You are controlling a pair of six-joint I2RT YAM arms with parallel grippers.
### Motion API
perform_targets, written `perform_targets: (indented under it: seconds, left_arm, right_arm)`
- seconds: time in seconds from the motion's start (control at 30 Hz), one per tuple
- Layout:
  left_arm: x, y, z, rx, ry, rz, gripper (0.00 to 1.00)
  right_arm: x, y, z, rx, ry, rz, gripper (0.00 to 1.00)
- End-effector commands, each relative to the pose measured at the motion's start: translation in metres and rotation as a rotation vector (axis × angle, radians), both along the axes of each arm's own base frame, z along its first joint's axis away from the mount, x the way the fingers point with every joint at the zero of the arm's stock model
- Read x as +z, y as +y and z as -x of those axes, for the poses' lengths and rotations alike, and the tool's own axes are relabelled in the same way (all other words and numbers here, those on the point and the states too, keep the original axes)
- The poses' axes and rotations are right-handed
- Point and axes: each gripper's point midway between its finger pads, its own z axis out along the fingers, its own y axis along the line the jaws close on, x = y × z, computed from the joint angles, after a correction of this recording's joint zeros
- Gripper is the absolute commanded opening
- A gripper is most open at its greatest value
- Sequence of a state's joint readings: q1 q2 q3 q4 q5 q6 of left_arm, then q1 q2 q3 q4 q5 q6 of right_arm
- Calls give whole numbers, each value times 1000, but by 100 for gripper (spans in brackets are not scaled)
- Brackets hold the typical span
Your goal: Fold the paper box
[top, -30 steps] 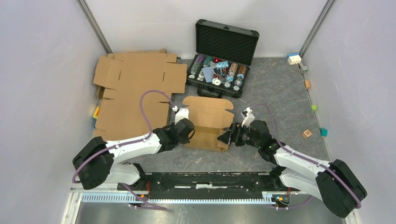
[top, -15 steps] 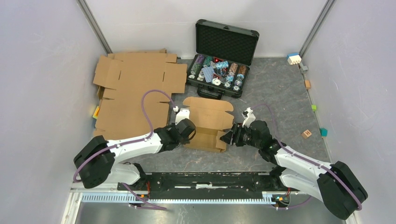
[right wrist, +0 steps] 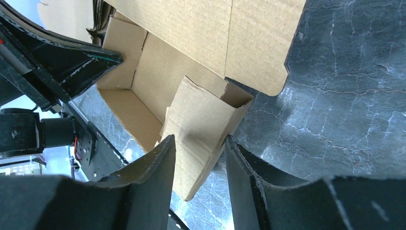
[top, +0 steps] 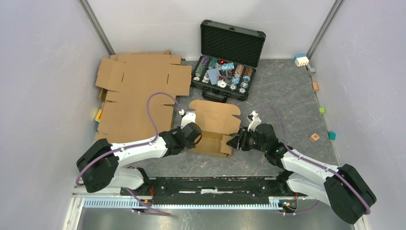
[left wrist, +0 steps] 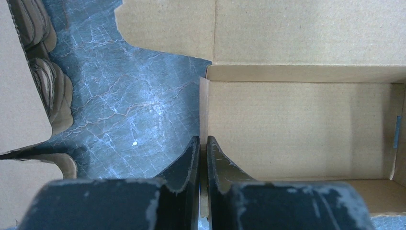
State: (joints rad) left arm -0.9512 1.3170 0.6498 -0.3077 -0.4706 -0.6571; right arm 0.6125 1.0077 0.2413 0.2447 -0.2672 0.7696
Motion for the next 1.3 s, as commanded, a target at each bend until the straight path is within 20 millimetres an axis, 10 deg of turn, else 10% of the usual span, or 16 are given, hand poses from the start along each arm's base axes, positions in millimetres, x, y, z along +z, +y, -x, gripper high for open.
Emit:
perform_targets:
  seconds: [0.0, 0.77, 0.97, 1.27]
  left_arm:
    - [22, -14, -12, 21, -70, 56, 4]
    - [57, -41, -6, 6, -171, 130, 6]
    - [76, -49, -2, -20, -245, 194, 7]
    - [87, -70, 4, -34, -307, 200, 9]
  right_arm:
    - [10, 4, -11, 8, -35, 14, 48]
    - [-12, -22, -17, -11, -15, 278, 46]
    - [-11, -29, -21, -28, -58, 313, 23]
    - [-7, -37, -36, -80, -101, 403, 21]
